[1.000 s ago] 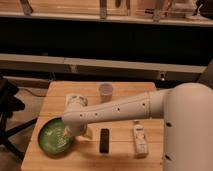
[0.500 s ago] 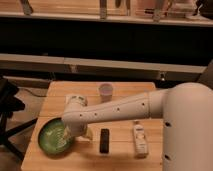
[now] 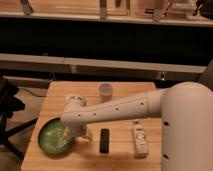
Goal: Drag the ceramic bowl in a circle
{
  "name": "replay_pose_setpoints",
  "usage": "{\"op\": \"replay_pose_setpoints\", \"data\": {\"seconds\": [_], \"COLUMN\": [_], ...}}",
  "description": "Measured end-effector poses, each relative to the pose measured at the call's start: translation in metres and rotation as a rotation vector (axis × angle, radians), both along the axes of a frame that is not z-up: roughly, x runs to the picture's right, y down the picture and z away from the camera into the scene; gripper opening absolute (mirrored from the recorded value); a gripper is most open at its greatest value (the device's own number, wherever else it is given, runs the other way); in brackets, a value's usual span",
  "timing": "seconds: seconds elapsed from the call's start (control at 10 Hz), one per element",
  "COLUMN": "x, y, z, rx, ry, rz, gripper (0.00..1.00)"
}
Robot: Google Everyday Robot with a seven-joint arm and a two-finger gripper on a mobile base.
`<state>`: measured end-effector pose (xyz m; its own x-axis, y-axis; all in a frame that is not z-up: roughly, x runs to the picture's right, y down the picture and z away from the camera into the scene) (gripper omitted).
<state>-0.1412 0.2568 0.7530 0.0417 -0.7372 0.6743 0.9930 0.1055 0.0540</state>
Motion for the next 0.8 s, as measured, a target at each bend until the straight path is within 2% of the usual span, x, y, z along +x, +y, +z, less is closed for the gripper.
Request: {"op": "replay_pose_setpoints", "data": {"seconds": [0.8], "x": [-0.0037], "y": [0.0040], "z": [-0.0025], "rx": [-0.018], "ry": [0.014], "rz": [-0.013], "gripper": [0.80]}}
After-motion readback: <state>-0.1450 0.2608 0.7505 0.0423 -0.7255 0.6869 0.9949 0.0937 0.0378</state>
